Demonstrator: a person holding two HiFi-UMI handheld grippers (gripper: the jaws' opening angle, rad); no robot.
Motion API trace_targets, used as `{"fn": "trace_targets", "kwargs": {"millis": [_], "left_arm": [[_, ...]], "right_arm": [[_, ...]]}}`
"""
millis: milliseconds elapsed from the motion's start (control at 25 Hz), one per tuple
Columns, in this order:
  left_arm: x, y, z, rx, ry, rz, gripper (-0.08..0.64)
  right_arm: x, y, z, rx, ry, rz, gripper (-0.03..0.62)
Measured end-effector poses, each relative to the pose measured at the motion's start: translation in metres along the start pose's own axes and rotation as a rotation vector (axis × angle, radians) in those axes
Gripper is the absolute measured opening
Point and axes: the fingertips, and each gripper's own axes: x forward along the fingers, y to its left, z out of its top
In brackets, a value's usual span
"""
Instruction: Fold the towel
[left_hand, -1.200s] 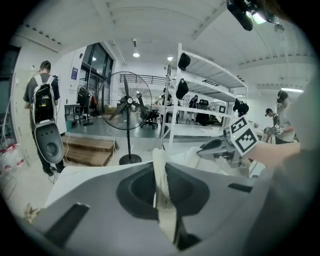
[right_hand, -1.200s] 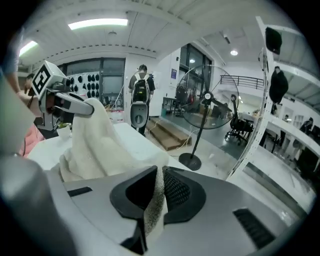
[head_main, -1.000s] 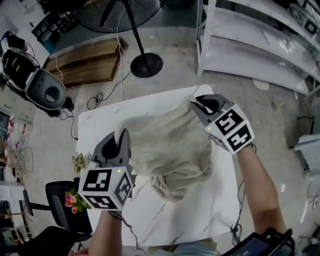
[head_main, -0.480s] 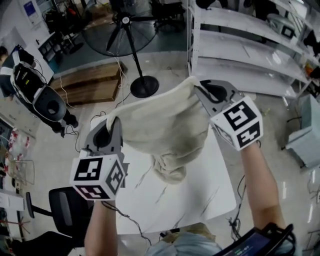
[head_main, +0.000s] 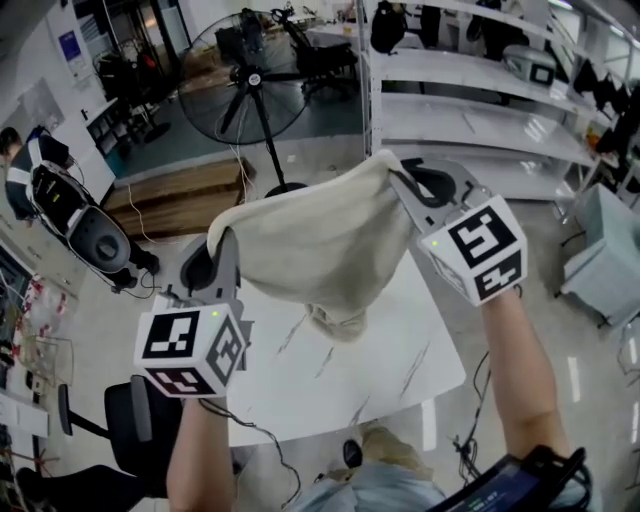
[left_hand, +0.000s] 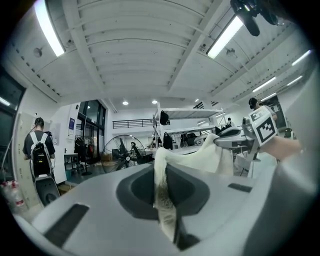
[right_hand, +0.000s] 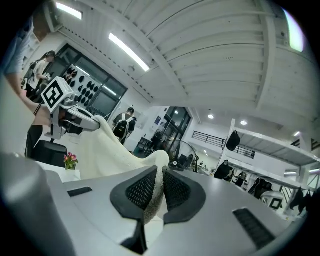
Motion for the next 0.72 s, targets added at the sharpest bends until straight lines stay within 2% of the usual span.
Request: {"fn": "trace_targets", "kwargs": {"millis": [200, 400, 560, 720], "left_arm": [[-0.043, -0.012, 0.011, -0.003, -0.022, 0.005, 0.017], [-0.075, -0.035, 0.005, -0.016, -0.020, 0.006, 0.017], [-0.106, -0.055, -0.020, -0.030, 0.007, 0.014, 0.017], [-0.141, -0.087, -0.067, -0.067, 0.073, 0.010, 0.017]], "right_arm": [[-0.041, 0.019, 0.019, -0.010, -0.019, -0.014, 0.038], [-0.080, 0.033, 0.016, -0.018, -0.033, -0.017, 0.038], [-0.117, 0.056, 0.004, -0.012, -0.040, -0.001, 0.038], [-0.162, 0.088, -0.031, 0.023, -0.011, 0.019, 0.038]]}}
